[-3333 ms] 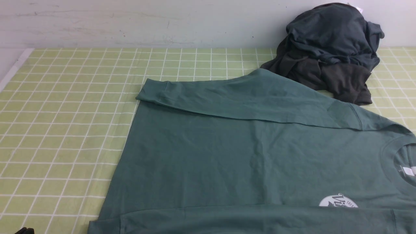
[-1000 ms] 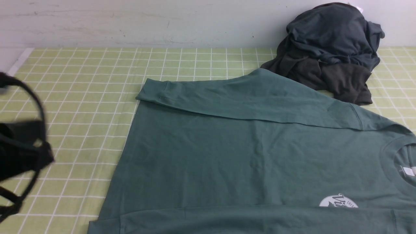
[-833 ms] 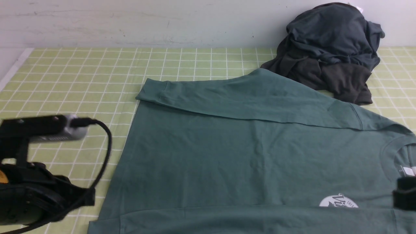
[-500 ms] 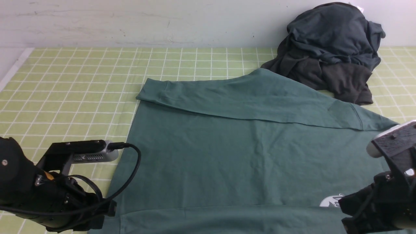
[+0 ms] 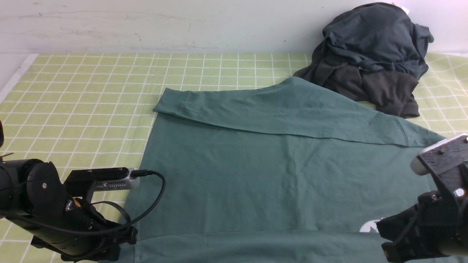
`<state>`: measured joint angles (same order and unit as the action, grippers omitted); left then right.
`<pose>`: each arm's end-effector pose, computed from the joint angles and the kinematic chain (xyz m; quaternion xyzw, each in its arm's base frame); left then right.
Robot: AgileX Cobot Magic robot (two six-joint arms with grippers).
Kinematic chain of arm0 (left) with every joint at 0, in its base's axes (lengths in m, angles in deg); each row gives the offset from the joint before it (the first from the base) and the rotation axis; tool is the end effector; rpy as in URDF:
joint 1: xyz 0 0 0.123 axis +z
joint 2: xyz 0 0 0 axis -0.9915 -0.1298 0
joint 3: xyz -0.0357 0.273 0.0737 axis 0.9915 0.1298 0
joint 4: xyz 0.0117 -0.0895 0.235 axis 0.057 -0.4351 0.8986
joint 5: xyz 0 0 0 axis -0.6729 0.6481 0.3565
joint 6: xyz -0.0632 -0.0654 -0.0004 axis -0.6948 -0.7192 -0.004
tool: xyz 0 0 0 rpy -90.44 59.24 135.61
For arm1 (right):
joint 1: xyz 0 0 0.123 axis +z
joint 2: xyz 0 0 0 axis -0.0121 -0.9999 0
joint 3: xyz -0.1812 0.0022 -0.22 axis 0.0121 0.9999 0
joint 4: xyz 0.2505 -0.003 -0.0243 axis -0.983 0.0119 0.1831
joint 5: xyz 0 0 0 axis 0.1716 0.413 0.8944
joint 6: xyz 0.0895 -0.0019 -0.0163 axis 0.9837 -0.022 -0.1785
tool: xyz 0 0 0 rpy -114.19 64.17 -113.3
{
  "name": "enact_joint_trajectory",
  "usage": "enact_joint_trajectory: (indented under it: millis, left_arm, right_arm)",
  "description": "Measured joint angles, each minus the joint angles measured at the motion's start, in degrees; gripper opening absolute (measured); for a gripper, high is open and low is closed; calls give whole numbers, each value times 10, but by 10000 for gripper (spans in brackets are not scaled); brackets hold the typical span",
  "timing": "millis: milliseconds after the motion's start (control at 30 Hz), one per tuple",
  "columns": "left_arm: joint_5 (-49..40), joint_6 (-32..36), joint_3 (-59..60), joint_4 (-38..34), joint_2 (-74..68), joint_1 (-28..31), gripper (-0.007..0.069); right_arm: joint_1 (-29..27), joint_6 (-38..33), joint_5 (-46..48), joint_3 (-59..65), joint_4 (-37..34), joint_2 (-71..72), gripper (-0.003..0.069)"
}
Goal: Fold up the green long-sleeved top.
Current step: Use the left arm to clamp the cuff closest to it, then use the left arm to drag and place the cuff at the centered position on the left edge of the fabric, then use the left arm to clamp the cuff farthest from it
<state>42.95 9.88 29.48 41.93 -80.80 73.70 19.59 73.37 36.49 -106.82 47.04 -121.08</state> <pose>0.2336 -0.0466 0.1523 -0.0091 0.9921 -0.0738 0.1011 0.1720 0.0768 0.2296 -0.1877 0.9418 0.1303 0.2465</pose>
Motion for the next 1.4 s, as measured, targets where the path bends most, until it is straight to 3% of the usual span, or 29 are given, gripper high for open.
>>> enact_joint_trajectory:
  millis: [100, 200, 433, 600, 933, 1100, 1300, 1400]
  left_arm:
    - [-4, 11, -4, 2, 5, 0, 38]
    - [-24, 34, -19, 5, 27, 0, 17]
    - [-81, 103, -98, 5, 105, 0, 17]
    - [-47, 141, -162, 5, 113, 0, 17]
    - [-11, 128, -322, 6, -97, 0, 19]
    - [-40, 117, -438, 7, -202, 2, 115]
    - [-75, 77, -604, 7, -318, 20, 348]
    - [-74, 55, -672, 9, -375, 28, 378]
  right_arm:
    - [0, -1, 0, 0, -5, 0, -14]
    - [0, -2, -1, 0, -6, 0, -14]
    - [0, -2, -1, 0, -7, 0, -14]
    - [0, -3, -5, 0, -7, 0, -14]
    - [0, -4, -6, 0, -7, 0, -14]
    - [0, -4, -6, 0, -7, 0, -14]
    - [0, -4, -6, 0, -17, 0, -14]
    - [0, -4, -10, 0, -21, 0, -14]
